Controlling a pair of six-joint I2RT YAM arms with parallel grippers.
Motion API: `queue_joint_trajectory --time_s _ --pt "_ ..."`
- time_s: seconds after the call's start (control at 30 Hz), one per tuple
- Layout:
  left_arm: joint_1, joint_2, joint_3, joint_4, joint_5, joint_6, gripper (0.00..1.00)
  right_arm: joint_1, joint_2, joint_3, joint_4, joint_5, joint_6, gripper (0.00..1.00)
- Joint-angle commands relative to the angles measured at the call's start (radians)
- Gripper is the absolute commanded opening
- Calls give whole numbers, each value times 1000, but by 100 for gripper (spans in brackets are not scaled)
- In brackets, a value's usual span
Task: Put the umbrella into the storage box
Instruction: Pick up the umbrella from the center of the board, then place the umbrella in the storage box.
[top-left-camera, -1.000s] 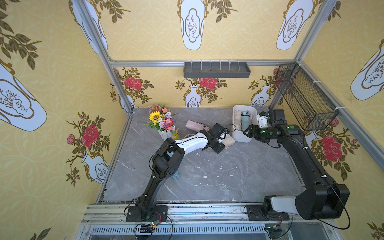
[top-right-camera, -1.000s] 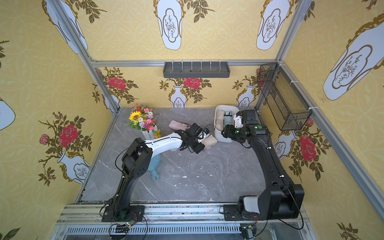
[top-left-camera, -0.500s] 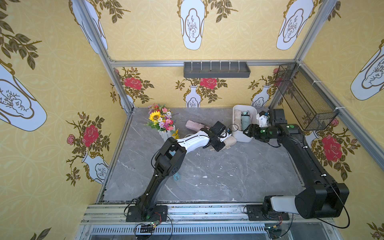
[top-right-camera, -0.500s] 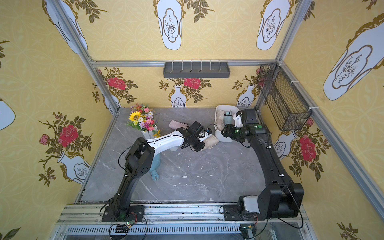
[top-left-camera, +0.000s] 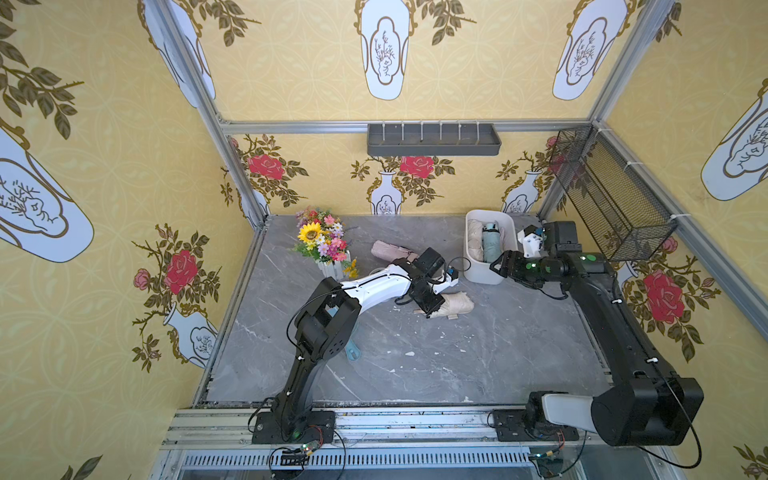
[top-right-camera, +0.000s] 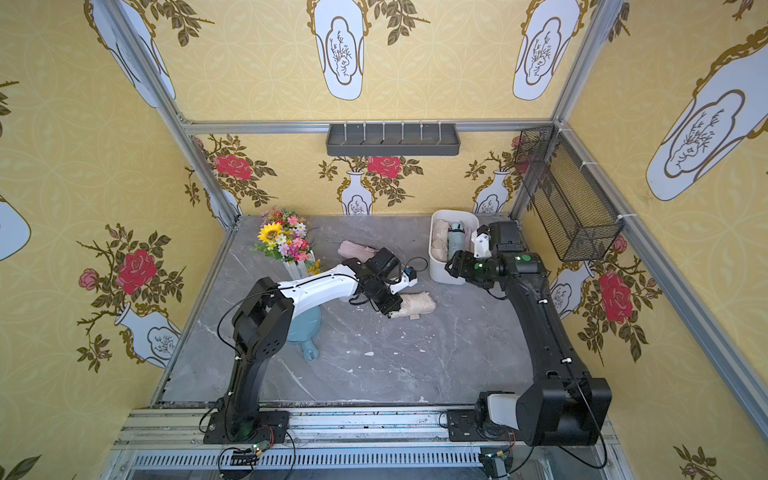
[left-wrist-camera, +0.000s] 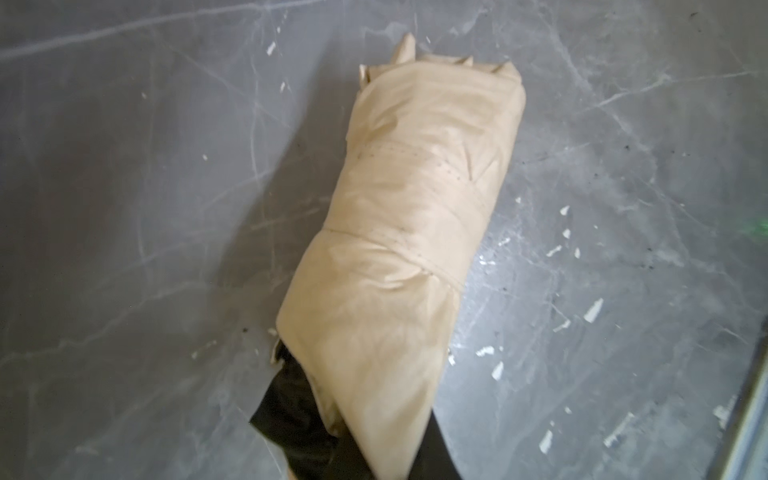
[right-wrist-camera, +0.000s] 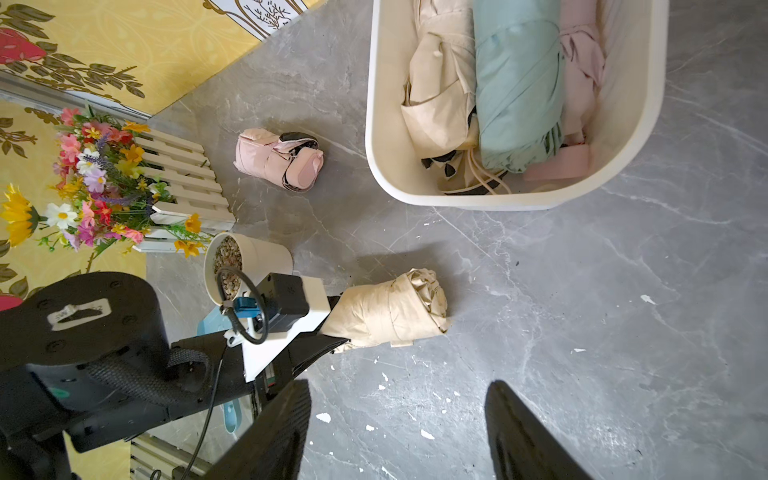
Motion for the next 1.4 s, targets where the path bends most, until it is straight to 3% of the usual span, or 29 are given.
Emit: queue_joint_trajectory --time_s 0.0,0.4,0.63,0.73,0.97,1.1,1.23,1.37 --pt "3 -53 -40 33 72 -138 0 -8 -14 -11 -5 -39 -6 71" --pt "41 -267 -141 184 207 -495 0 -66 -69 -48 -18 -249 -60 71" --pt "140 -393 -240 406 293 -721 0 -111 -82 -39 -39 -405 -75 71" --pt "176 -431 -264 480 306 -757 0 -114 -88 -36 -32 -463 -58 70" --pt "240 -483 -319 681 370 -907 0 -110 -142 -51 99 -572 59 69" --pt "247 -500 -361 818 408 -1016 0 -99 -204 -103 285 -590 208 70" --pt "247 -512 -411 966 444 -1118 0 -46 -248 -155 469 -554 372 70" --pt "247 -518 -435 1047 461 -1162 0 49 -263 -179 541 -457 429 73"
